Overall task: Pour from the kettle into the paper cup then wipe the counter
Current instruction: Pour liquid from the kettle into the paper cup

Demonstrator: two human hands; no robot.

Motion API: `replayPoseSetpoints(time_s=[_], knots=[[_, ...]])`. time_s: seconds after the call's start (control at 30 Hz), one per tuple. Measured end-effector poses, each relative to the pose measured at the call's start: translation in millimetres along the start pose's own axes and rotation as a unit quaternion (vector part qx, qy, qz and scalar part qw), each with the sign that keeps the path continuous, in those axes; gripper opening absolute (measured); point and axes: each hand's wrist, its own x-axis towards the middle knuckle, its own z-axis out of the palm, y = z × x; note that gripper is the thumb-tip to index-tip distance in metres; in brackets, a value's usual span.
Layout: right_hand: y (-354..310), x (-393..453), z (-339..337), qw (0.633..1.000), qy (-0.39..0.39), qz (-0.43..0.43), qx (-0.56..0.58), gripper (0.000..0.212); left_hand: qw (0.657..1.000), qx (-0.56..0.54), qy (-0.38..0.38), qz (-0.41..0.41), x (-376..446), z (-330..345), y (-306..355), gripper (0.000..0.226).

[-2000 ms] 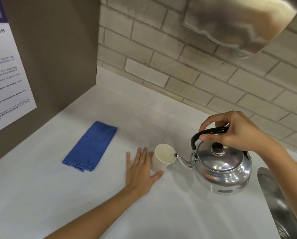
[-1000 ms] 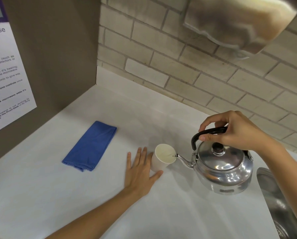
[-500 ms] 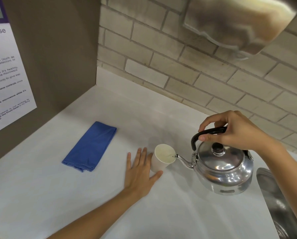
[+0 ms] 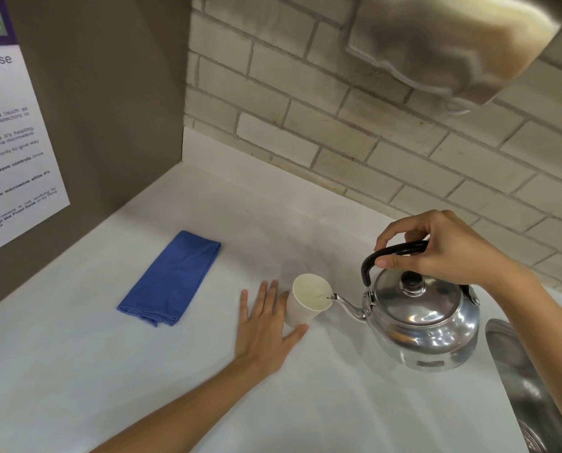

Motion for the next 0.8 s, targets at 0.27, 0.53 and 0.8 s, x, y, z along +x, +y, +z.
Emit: replayPoseSetpoints(time_s=[0.27, 0.53, 0.8], knots=[[-0.2, -0.3, 0.5, 1.000, 0.000, -0.001, 0.001, 0.036, 1.000, -0.004, 0.001, 0.001, -0.6, -0.7, -0.1, 0.080], [-2.5, -1.4, 0.6, 1.000, -0.002, 0.007, 0.008, 0.031, 1.000, -0.002, -0.003, 0.001, -0.7, -0.5, -0.3, 0.080], [-4.1, -2.2, -1.6, 1.000, -0.002, 0.006, 0.009, 0.028, 1.000, -0.001, -0.008, -0.001, -1.0, -3.2, 0.9, 0.079]])
